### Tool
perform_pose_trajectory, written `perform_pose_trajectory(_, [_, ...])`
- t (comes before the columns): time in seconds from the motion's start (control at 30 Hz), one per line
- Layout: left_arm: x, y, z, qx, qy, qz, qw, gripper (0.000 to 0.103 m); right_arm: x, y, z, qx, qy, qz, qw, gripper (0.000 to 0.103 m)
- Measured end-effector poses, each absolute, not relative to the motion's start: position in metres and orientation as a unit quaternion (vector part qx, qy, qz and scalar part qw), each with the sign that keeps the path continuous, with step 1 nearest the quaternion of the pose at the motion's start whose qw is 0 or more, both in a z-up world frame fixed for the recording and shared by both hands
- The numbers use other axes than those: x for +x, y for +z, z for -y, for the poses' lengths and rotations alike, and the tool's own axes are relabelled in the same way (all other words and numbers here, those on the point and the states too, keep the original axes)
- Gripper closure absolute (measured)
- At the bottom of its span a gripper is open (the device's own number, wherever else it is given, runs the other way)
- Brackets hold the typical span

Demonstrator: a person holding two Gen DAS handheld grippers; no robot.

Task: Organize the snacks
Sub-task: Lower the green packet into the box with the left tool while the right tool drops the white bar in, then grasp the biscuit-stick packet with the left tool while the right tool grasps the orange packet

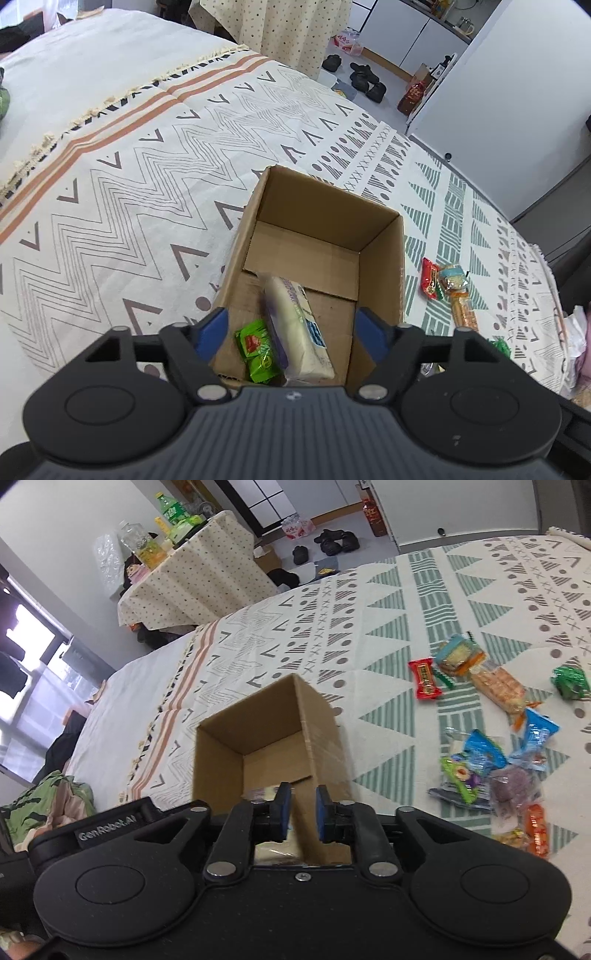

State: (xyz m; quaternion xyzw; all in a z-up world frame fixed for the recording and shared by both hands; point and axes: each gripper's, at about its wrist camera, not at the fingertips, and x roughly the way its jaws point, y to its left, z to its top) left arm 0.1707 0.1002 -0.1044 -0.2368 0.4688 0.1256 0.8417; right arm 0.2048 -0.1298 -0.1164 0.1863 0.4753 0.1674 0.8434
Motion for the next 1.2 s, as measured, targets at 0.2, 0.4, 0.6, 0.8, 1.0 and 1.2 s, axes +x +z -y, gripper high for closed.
perform_pose_trajectory(0.2, [0.171, -0.103, -0.081, -0.211, 0.125, -0.475, 0.845, 0.019, 0.195, -0.124, 0.158, 0.185, 0.143, -0.477, 0.847, 0.054])
perform_pose_trajectory(0.4, [0.169, -0.102, -0.054, -0.189, 0.110, -0.481, 0.849, 0.008, 0.183, -0.130, 0.189, 0.184, 0.123, -0.475, 0.852, 0.039])
perform_pose_trajectory(0.6, [0.169, -0.103, -0.023, -0.171, 0.090, -0.494, 0.847, 0.000, 0.173, -0.132, 0.218, 0.186, 0.111, -0.466, 0.858, 0.022])
perform_pose_trajectory(0.8, [0.167, -0.102, 0.007, -0.159, 0.071, -0.497, 0.850, 0.000, 0.166, -0.135, 0.243, 0.184, 0.101, -0.458, 0.864, 0.008])
perform_pose_trajectory(1.0, [0.167, -0.106, 0.029, -0.156, 0.056, -0.505, 0.847, 0.000, 0.159, -0.140, 0.267, 0.202, 0.101, -0.454, 0.862, 0.000])
perform_pose_trajectory(1.2, [0.164, -0.111, 0.048, -0.141, 0.054, -0.504, 0.850, 0.000, 0.153, -0.147, 0.283, 0.198, 0.096, -0.449, 0.866, 0.000])
